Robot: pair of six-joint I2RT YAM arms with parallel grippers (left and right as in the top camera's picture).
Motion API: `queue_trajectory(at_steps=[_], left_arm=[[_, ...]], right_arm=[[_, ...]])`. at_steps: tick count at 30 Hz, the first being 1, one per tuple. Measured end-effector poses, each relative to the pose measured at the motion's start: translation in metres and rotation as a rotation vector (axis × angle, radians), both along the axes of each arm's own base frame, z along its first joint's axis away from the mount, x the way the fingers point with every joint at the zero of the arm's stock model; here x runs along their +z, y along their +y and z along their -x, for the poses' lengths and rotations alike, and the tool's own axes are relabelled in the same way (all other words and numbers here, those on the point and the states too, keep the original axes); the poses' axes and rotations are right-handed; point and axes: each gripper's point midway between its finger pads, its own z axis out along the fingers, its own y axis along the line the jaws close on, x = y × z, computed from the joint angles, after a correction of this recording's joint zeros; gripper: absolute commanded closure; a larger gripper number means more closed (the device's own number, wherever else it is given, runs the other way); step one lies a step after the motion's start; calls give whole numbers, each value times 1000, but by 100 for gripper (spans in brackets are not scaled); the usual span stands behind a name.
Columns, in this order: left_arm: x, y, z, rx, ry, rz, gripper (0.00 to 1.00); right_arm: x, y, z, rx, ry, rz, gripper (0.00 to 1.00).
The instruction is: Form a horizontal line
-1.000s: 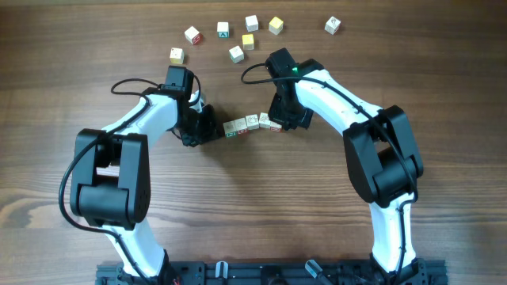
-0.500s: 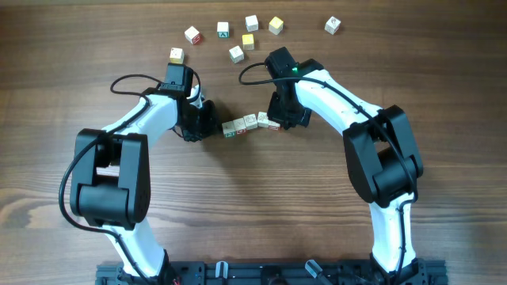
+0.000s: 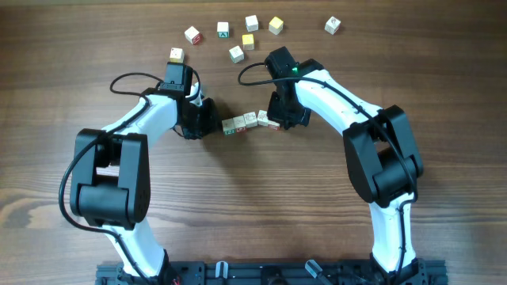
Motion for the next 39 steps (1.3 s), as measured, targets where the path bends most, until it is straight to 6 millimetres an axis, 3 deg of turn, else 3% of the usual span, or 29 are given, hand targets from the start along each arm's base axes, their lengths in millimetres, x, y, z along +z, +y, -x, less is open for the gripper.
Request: queue_trajectory(at_steps=[11,22,31,39], left_arm=[[4,-1,-17,2,-77,3,91],[0,9,-21,22,-91,-62,90],[-2,18,-27,40,-117,-115,90],[1,20,-37,50,-160,-129,90]], right_arm=[[0,0,-1,34,-4,0,96],[3,7,-21,82,-95,-18,96],[5,11,-31,284,-160,0,96],[5,10,-32,345,-170,12,96]])
